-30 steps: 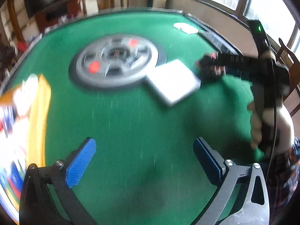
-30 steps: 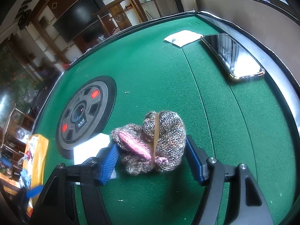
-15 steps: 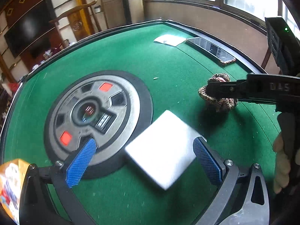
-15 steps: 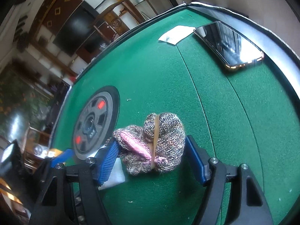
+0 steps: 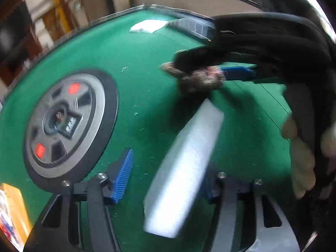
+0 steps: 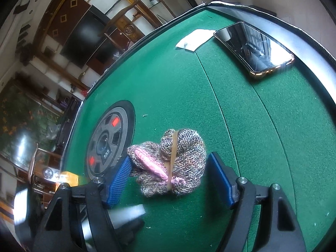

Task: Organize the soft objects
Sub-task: 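Grasp the white foam block with the left tool while the right tool holds the beanie, then lift the foam block with the left tool while the right tool regrips the beanie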

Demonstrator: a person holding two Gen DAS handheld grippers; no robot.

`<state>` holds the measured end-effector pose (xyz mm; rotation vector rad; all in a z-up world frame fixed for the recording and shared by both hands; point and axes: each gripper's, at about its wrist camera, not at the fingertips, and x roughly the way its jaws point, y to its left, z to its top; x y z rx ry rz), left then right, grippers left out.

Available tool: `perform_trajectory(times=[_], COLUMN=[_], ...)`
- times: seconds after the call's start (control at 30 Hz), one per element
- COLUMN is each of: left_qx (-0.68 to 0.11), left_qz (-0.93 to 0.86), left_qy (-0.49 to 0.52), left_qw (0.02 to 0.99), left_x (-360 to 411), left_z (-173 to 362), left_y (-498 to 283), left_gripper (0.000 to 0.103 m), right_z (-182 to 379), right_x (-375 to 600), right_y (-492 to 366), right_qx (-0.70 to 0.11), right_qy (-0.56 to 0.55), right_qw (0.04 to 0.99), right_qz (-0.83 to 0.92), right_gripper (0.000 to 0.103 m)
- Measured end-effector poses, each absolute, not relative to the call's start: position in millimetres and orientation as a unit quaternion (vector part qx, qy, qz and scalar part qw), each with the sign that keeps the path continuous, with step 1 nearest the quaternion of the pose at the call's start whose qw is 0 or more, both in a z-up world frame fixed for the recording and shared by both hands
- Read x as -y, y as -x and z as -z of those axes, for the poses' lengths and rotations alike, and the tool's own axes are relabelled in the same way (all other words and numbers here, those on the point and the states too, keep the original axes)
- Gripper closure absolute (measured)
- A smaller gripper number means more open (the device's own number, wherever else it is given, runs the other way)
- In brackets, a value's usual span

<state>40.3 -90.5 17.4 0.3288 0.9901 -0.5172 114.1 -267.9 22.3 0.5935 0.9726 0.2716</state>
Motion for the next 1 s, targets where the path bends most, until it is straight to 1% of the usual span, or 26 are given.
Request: perform_trajectory(times=[0.1,0.3,0.33,0.37,0.4,0.43,0.53,0.83,0.9,0.97,1.0], left_qx=[-0.448,-0.443,-0.445,-0.447,-0.449,-0.45,-0.464,-0.439,-0.444,-0.441,-0.441], left_qz=[0.254,0.258,0.256,0.254,0.25,0.249,0.252,0.261,0.264,0.251,0.248], left_qy=[-0.189,-0.182,-0.176,-0.169,-0.16,-0.152,-0.109,-0.045,-0.051,-0.072,-0.079], left_qw=[0.836,0.839,0.84,0.841,0.843,0.844,0.842,0.859,0.855,0.859,0.859], left_x=[104.7,117.6,118.5,117.1,115.3,112.9,103.5,71.3,70.1,73.8,78.4], left_z=[-18.0,-19.8,-19.4,-19.5,-20.1,-20.8,-23.7,-53.6,-52.1,-47.3,-44.2], left_y=[-18.1,-1.9,-2.8,-3.4,-4.2,-5.5,-7.5,18.9,17.0,11.9,7.3], left_gripper=[0.053,0.054,0.058,0.075,0.086,0.088,0.088,0.087,0.084,0.077,0.076], right_z=[-22.6,-22.4,-22.4,-22.3,-22.4,-22.2,-21.5,-23.6,-23.7,-23.5,-23.5], right_x=[267.3,266.8,266.5,266.2,265.3,265.5,264.9,249.0,247.2,247.8,247.7], right_y=[-114.6,-116.1,-116.1,-116.0,-115.9,-115.8,-116.5,-116.0,-115.4,-115.4,-115.3], right_qx=[-0.459,-0.46,-0.461,-0.461,-0.462,-0.462,-0.464,-0.467,-0.467,-0.467,-0.467], right_qy=[-0.279,-0.279,-0.279,-0.277,-0.276,-0.275,-0.271,-0.227,-0.222,-0.223,-0.224], right_qw=[0.833,0.833,0.833,0.833,0.833,0.833,0.834,0.845,0.847,0.846,0.846], right_qz=[-0.128,-0.128,-0.128,-0.128,-0.128,-0.128,-0.128,-0.127,-0.126,-0.126,-0.127], right_gripper=[0.034,0.034,0.033,0.033,0.033,0.033,0.033,0.031,0.03,0.03,0.03])
